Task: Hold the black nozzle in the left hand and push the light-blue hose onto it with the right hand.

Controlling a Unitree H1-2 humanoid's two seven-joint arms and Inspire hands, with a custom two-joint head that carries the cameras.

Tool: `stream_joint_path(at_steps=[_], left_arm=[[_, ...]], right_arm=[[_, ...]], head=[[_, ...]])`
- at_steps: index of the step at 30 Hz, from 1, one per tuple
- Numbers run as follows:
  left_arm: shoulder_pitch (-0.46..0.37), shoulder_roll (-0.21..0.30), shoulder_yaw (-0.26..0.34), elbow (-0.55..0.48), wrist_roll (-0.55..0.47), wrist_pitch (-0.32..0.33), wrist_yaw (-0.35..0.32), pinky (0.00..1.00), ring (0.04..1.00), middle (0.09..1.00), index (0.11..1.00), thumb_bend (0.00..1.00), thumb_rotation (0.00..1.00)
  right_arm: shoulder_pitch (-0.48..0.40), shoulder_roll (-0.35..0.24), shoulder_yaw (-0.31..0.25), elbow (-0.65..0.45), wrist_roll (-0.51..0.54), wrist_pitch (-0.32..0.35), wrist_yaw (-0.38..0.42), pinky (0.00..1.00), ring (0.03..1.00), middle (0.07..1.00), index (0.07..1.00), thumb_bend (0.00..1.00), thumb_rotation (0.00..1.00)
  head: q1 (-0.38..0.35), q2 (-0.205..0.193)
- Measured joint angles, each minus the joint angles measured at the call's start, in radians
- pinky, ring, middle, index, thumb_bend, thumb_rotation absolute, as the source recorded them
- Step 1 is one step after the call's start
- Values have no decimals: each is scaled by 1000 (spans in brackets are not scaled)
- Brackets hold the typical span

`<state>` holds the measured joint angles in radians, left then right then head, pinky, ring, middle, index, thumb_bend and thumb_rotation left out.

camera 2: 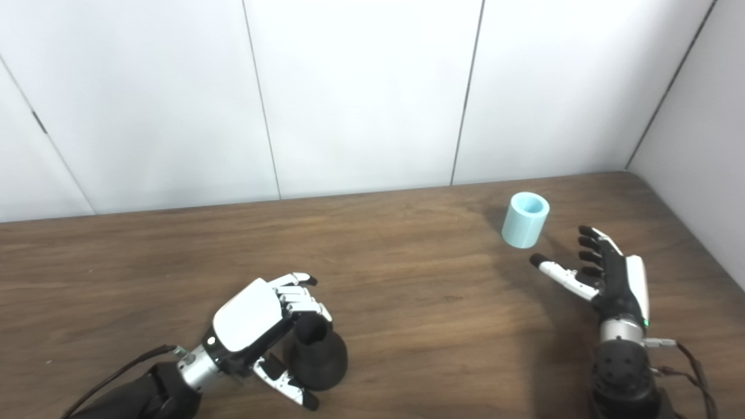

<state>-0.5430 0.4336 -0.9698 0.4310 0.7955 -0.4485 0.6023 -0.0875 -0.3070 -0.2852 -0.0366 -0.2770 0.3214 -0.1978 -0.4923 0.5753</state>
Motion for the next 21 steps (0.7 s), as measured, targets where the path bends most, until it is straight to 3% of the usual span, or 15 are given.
stream_joint_path(at_steps=[13,20,21], left_arm=[[-28,17,-70,3,-49,0,21,830,534,458,472,501,0],[-30,18,-75,4,-56,0,20,824,533,467,457,501,0],[-30,18,-75,4,-56,0,19,824,534,468,457,501,0]], right_arm=[[-68,-25,21,116,-17,-53,-39,699,775,801,811,1000,465],[-104,-30,25,149,-9,-57,-36,709,808,838,833,935,376],[-110,-29,26,149,-6,-54,-33,605,725,751,827,940,366]], head=[[-11,-11],[-11,-12],[-17,-11]])
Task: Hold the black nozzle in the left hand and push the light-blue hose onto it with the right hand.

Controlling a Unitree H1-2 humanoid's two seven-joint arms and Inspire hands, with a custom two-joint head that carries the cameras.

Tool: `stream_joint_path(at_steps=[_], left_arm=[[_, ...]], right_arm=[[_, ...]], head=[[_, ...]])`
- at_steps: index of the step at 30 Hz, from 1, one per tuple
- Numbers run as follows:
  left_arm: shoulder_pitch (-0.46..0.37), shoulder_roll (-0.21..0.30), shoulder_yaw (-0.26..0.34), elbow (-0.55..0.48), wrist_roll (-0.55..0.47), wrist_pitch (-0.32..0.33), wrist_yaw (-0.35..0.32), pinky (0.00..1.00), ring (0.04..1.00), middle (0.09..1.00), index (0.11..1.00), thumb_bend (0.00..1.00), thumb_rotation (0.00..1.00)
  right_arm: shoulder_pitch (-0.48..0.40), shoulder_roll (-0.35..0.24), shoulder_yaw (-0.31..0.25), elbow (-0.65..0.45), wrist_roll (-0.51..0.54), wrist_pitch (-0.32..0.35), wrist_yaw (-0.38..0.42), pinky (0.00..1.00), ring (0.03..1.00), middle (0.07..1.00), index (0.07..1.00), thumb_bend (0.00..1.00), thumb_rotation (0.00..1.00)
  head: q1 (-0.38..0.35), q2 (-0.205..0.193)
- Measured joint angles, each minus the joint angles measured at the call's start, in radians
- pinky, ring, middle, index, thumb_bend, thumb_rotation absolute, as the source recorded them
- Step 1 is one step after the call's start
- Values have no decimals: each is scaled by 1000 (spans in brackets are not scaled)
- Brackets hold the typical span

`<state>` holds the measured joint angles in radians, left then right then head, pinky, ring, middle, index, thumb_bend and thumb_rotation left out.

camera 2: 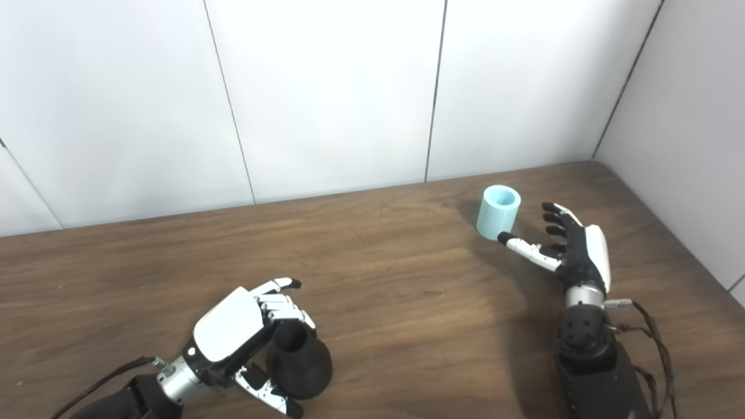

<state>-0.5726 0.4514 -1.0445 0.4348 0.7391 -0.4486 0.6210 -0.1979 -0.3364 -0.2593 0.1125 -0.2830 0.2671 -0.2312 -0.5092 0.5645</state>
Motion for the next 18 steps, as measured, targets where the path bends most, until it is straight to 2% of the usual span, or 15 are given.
stream_joint_path(at_steps=[2,4,7,10,15,18], left_arm=[[0,0,0,0,-3,0,-4,824,534,469,455,501,0],[0,0,1,0,-7,0,-8,823,534,468,457,501,0],[0,1,2,-2,-12,0,-14,827,534,468,458,501,0],[1,3,3,-8,-15,0,-23,818,533,467,460,501,0],[3,6,6,-15,-17,0,-31,804,531,468,457,501,0],[5,8,8,-18,-18,0,-35,795,532,470,452,501,0]], right_arm=[[-16,0,5,-1,0,14,3,608,728,751,825,935,379],[-33,-1,16,-2,-4,34,7,671,772,798,827,925,392],[-53,-2,30,-1,-6,42,19,695,793,822,832,921,366],[-73,-2,29,3,-5,50,23,694,783,812,820,905,363],[-93,-2,38,37,-9,50,23,635,741,782,820,924,337],[-100,-2,49,61,-18,50,22,630,734,776,820,938,374]], head=[[-8,3],[-11,3],[-9,6],[-11,8],[-11,9],[-11,9]])
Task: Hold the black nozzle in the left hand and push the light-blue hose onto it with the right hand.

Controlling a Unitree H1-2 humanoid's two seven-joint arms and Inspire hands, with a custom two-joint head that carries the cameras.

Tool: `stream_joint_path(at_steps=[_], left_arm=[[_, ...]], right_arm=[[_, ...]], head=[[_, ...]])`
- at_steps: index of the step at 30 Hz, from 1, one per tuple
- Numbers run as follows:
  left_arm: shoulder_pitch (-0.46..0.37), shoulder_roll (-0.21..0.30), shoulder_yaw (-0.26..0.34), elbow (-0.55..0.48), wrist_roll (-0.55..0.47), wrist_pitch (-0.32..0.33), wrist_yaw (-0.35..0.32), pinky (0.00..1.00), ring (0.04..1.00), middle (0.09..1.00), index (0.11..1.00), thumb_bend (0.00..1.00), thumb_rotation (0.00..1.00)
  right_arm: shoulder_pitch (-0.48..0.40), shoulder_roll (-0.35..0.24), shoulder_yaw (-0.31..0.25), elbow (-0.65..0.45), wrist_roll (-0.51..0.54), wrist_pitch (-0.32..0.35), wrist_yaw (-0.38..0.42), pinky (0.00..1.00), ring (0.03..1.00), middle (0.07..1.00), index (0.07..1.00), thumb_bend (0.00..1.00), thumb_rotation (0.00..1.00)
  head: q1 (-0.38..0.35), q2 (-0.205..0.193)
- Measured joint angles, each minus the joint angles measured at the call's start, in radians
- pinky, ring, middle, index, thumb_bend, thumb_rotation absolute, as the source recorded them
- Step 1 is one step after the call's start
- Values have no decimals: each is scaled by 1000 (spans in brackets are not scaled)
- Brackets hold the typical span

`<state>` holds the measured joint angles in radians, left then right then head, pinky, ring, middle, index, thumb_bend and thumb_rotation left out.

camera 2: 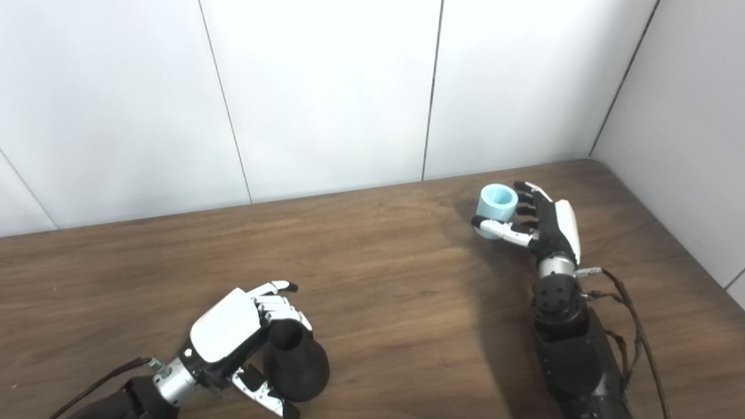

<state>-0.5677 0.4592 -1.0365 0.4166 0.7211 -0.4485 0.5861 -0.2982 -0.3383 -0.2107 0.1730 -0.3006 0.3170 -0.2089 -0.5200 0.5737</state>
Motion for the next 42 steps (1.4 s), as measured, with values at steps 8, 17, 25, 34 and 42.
stream_joint_path(at_steps=[8,17,25,34,42], left_arm=[[4,2,6,-5,-3,0,-12,805,533,471,451,501,0],[4,2,5,-6,-3,0,-13,826,535,473,451,501,0],[4,2,5,-6,-5,0,-15,828,534,471,453,501,0],[4,4,5,-9,-14,0,-26,806,531,470,455,501,0],[6,8,7,-14,-21,0,-37,802,532,468,457,501,0]], right_arm=[[-36,-2,32,26,-20,33,0,698,792,827,839,918,367],[-68,-9,35,78,-24,37,-3,647,765,807,828,923,323],[-75,-15,34,129,-30,-6,-67,528,623,669,691,876,93],[-77,3,31,171,-38,-58,-165,481,562,569,492,535,120],[-75,3,35,183,-37,-106,-193,398,462,501,474,528,0]], head=[[0,2],[-2,0],[0,3],[-3,9],[-5,12]])
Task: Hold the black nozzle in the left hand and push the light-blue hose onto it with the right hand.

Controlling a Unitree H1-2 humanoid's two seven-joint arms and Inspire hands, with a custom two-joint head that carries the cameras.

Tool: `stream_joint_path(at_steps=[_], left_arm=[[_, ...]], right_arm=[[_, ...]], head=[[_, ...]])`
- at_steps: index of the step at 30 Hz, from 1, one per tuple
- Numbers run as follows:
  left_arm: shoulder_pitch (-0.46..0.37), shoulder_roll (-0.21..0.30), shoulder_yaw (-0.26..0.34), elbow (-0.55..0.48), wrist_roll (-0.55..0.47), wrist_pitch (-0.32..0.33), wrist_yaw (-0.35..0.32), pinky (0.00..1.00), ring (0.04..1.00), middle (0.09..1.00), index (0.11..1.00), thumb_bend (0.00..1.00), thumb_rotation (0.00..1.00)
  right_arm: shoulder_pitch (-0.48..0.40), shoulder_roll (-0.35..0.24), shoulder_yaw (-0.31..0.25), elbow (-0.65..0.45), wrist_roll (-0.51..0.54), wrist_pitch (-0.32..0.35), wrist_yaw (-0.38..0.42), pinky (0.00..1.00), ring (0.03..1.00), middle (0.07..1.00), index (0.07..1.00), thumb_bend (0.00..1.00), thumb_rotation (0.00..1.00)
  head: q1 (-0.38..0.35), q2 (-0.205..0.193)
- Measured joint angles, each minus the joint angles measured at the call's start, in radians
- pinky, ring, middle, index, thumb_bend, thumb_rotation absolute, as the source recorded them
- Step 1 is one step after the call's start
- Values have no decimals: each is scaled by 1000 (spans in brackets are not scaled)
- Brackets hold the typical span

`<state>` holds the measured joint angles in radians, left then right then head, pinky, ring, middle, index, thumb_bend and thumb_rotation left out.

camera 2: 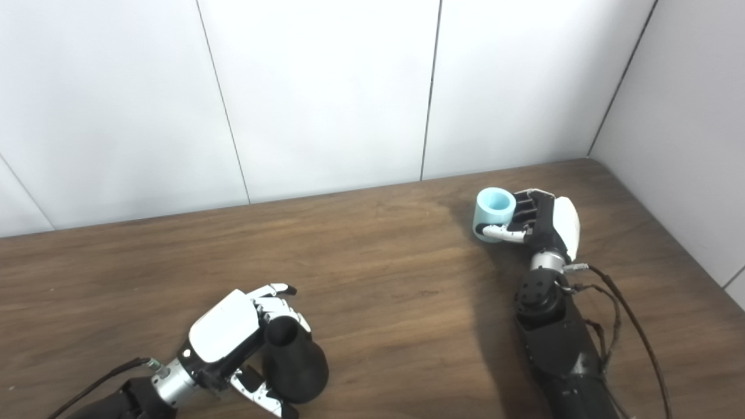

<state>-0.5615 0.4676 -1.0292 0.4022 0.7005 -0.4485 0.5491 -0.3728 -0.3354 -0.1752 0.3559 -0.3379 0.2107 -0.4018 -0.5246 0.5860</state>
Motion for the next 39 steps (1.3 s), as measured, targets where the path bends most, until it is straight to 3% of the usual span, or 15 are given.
stream_joint_path(at_steps=[4,16,20,32,39], left_arm=[[0,0,0,-2,-1,0,-3,800,532,468,457,501,0],[9,12,6,-29,-1,0,-16,767,532,465,461,501,0],[12,12,13,-32,-1,0,-28,779,532,461,468,501,0],[11,6,15,-23,2,0,-30,815,529,470,459,501,0],[10,-4,23,-12,9,-4,-33,831,525,465,466,502,0]], right_arm=[[1,0,1,1,1,-23,0,423,490,512,468,527,0],[15,0,2,-2,16,-49,19,353,402,455,507,527,0],[40,1,1,-57,46,-50,56,355,400,448,518,524,0],[102,13,0,-419,114,107,206,338,407,472,520,517,0],[107,29,25,-592,125,235,292,328,411,475,514,518,0]], head=[[0,3],[12,15],[43,35],[74,45],[84,48]])
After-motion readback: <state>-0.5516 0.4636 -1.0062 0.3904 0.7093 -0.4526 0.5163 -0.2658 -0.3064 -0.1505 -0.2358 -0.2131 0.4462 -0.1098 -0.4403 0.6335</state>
